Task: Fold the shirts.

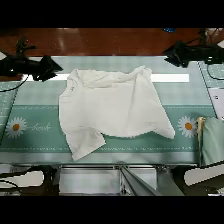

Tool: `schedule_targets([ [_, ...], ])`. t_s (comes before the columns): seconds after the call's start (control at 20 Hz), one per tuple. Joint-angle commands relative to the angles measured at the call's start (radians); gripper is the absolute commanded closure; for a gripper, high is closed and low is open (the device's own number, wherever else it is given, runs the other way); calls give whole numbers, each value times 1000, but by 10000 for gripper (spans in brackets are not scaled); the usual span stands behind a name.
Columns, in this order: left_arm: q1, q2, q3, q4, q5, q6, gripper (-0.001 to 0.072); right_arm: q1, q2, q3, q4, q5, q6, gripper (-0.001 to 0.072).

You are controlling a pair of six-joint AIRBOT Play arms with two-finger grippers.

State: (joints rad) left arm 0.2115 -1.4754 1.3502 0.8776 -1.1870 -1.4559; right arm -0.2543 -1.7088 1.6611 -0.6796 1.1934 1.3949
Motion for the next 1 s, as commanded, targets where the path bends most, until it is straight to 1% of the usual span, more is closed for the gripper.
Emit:
schedule_targets([
  [0.0,105,40,-46,89,-257,80,196,-104,75,-54,-212,214,-29,305],
  [0.05,128,90,-113,89,-251,105,196,-104,127,-138,-286,203,-27,304],
  [0.1,146,145,-196,89,-231,114,196,-103,180,-238,-307,167,-27,304],
  [0.15,167,207,-303,89,-200,114,196,-103,242,-364,-285,116,-29,304],
  [0.25,205,318,-523,90,-149,133,196,-103,369,-613,-211,17,-93,304],
  [0.35,238,404,-710,87,-121,138,196,-103,481,-810,-209,-16,-129,305],
  [0.45,267,458,-842,77,-78,135,196,-103,583,-945,-212,-16,-155,304],
  [0.6,257,464,-937,-11,29,139,196,-103,723,-1037,-212,-15,-154,305],
  [0.75,197,444,-943,-75,135,116,197,-103,815,-1041,-209,-12,-122,305],
  [0.9,123,395,-943,-82,231,106,197,-106,876,-1041,-213,-14,-111,304],
  [0.95,107,374,-940,-83,249,80,197,-123,893,-1041,-213,-26,-98,304],
])
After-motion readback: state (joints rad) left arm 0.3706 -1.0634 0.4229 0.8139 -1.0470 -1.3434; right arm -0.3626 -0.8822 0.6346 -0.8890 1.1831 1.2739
